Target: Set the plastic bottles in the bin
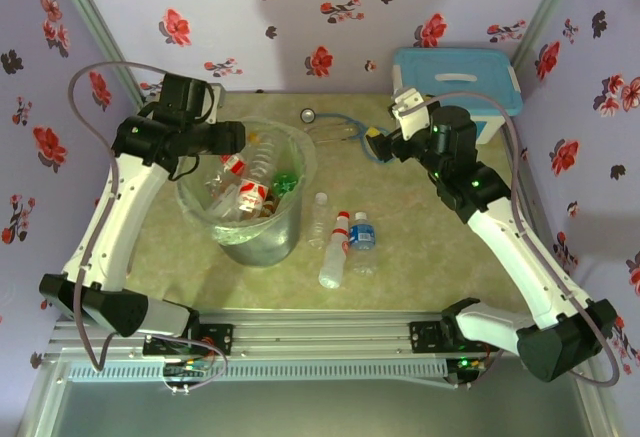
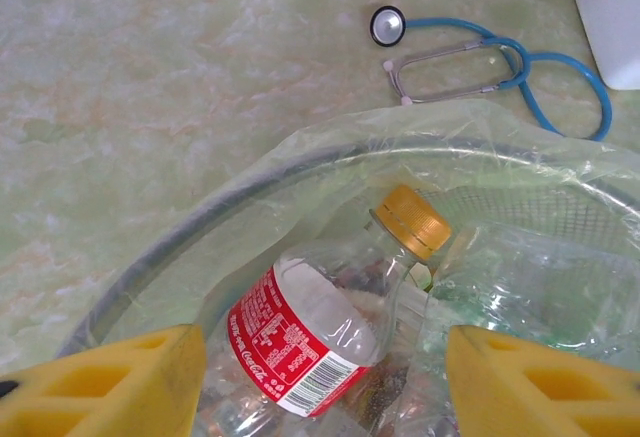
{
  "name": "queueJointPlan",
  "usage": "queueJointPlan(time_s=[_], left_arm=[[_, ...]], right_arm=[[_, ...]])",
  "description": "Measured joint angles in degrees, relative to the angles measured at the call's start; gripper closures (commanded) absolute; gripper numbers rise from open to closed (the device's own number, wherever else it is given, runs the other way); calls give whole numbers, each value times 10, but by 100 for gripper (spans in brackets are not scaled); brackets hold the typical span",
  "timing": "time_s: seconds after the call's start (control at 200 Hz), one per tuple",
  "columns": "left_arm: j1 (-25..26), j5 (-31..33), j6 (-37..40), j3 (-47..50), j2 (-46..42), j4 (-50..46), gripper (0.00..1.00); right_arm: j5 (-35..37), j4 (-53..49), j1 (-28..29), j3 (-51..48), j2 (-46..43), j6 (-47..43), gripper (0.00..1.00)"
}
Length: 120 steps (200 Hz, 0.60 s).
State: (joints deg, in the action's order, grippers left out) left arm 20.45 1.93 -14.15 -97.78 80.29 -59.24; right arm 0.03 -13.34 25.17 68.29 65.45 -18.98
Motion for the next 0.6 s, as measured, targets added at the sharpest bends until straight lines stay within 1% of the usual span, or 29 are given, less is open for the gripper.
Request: queueJointPlan(time_s=[0.035,0.12,0.3,0.515,0.6], left_arm=[[0,-2,-2,0,0,0,50],[-1,-10,-5,10,-2,8,52],[-1,-28,-20,76,-8,40,58],[-1,-35,-43,130,-13,87,62],[-2,-35,-52,143,-22,103,64]], right_arm=[[0,-1,0,0,0,0,1],[0,-2,-1,0,0,0,1],[2,-7,-1,0,-6,0,1],[20,-32,-7,-5,-21,12,1],[29,-54,-8,-6,-28,32,4]])
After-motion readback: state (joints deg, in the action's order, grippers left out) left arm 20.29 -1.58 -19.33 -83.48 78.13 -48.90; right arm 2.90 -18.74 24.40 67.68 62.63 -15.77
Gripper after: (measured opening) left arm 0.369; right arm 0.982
